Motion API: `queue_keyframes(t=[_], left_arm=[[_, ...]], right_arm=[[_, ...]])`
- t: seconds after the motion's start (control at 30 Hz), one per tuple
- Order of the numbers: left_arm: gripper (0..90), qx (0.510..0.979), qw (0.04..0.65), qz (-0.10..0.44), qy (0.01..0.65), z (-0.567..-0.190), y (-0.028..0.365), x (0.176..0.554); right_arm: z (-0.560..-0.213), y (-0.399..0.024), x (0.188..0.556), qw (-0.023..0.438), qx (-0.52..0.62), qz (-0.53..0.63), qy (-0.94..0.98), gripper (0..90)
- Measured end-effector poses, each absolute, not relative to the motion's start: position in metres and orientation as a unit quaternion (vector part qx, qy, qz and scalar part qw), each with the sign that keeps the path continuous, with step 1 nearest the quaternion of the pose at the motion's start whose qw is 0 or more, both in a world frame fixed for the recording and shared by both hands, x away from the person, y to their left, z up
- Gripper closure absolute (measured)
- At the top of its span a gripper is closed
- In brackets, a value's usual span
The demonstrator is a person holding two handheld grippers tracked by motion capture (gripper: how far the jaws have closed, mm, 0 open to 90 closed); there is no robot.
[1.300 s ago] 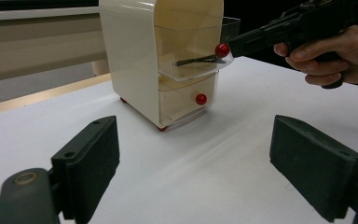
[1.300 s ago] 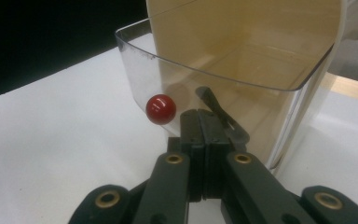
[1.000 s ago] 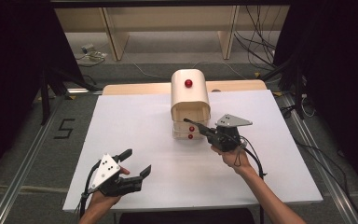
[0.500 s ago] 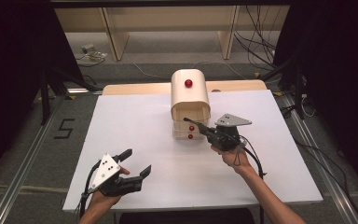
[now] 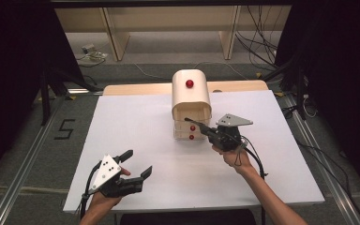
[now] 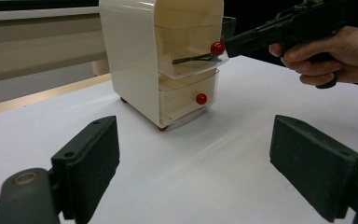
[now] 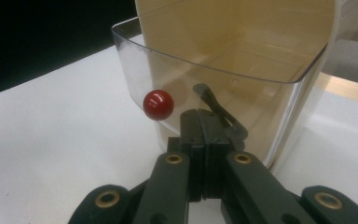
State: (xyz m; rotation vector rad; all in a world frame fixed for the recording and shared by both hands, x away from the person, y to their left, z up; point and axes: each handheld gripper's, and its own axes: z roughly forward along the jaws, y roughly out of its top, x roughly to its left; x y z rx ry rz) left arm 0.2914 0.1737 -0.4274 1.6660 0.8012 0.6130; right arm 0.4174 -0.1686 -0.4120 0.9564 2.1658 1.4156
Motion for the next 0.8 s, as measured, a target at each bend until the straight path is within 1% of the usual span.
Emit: queue_keyframes(t=[0.8], left_arm=[[15.6, 0.707, 0.562, 0.260, 0.342, -0.4281, 0.1737, 0.2904]], right_arm=[[-0.4124, -0.1688, 0.4205, 0.198, 0.345, 0.502, 0.768, 90.0]])
